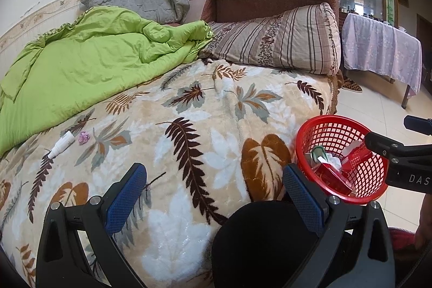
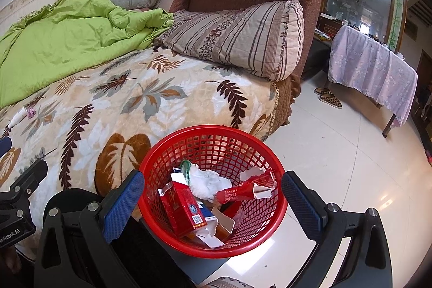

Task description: Collect trash

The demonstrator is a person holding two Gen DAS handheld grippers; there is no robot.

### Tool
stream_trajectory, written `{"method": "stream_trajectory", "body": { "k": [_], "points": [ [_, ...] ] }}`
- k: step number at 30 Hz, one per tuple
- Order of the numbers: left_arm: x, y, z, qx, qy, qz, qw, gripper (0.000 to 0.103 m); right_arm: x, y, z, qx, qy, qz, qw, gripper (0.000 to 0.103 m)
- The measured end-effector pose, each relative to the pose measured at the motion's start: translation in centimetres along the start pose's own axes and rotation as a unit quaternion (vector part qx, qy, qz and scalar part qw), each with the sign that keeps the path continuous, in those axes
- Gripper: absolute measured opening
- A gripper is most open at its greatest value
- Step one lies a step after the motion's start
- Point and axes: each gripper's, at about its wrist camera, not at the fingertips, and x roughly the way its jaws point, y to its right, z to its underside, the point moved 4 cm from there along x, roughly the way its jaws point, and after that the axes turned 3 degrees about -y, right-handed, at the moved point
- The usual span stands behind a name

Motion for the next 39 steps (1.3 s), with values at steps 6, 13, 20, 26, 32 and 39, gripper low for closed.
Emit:
{"method": "stream_trajectory", "body": {
  "k": [6, 13, 20, 26, 32, 39],
  "points": [
    [-0.1, 0.0, 0.0, 0.001, 0.0, 0.001, 1.0, 0.1, 0.0, -0.2, 0.0, -0.003, 0.001, 0.0, 1.0, 0.102],
    [-0.1, 0.1, 0.0, 0.001, 0.001, 0.001, 1.0, 0.1, -0.2, -0.4, 0.0, -0.006, 0.003, 0.001, 1.0, 0.102],
    [-0.1, -1.0, -0.1, -0.019, -0.007, -0.002, 0.9998, 0.1, -0.3, -1.2, -0.7, -0.015, 0.015, -0.001, 1.0, 0.102],
    [-0.6, -8.9, 0.0, -0.099, -0.023, -0.07, 0.9924, 0.1, 0.1, -4.8, -3.9, -0.042, 0.039, -0.041, 0.998, 0.102],
    [0.3, -20.5, 4.5, -0.197, -0.095, -0.24, 0.9458, 0.1, 2.4, -15.6, -6.9, -0.115, 0.015, -0.128, 0.985, 0.103],
    [4.4, -28.9, 9.7, -0.285, -0.159, -0.269, 0.9061, 0.1, 8.2, -31.8, -5.6, -0.217, -0.06, -0.19, 0.956, 0.102]
  ]
}}
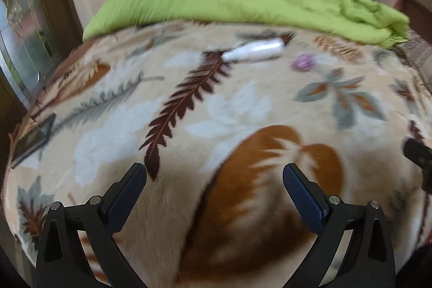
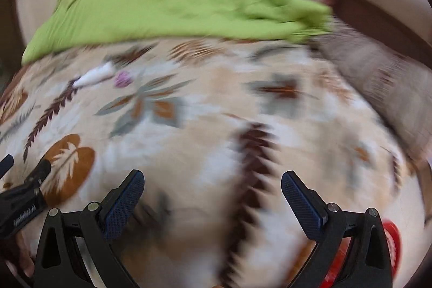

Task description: Collect trash

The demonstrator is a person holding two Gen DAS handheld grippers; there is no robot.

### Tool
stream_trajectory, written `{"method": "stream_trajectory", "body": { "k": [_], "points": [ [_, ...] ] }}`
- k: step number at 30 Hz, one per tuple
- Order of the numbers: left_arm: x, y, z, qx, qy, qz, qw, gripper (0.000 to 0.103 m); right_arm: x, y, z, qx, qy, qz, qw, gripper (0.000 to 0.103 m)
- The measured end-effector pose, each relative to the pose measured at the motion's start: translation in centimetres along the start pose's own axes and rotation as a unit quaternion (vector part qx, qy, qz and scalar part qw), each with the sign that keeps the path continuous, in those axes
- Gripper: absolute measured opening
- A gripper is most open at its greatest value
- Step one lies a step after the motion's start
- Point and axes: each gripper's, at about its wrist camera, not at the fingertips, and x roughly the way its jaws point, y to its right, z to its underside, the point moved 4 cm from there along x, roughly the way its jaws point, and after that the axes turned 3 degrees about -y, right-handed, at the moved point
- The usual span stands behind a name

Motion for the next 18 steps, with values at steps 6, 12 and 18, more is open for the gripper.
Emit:
{"method": "stream_trajectory", "body": {
  "k": [6, 12, 18],
  "points": [
    [2.2, -0.1, -1.1, -0.01, -0.006, 0.022, 0.9997, 0.101, 8.5, -4.5, -3.7, -0.013, -0.016, -0.031, 0.999, 0.102],
    [3.4, -0.1, -1.9, -0.009, -0.016, 0.027, 0.9995, 0.103, 10.4, -5.3, -3.9, -0.01, -0.017, -0.045, 0.999, 0.103],
    [3.6, -0.3, -2.1, -0.01, -0.016, 0.034, 0.9993, 0.103, 10.6, -5.1, -3.8, -0.004, -0.017, -0.052, 0.998, 0.103]
  ]
}}
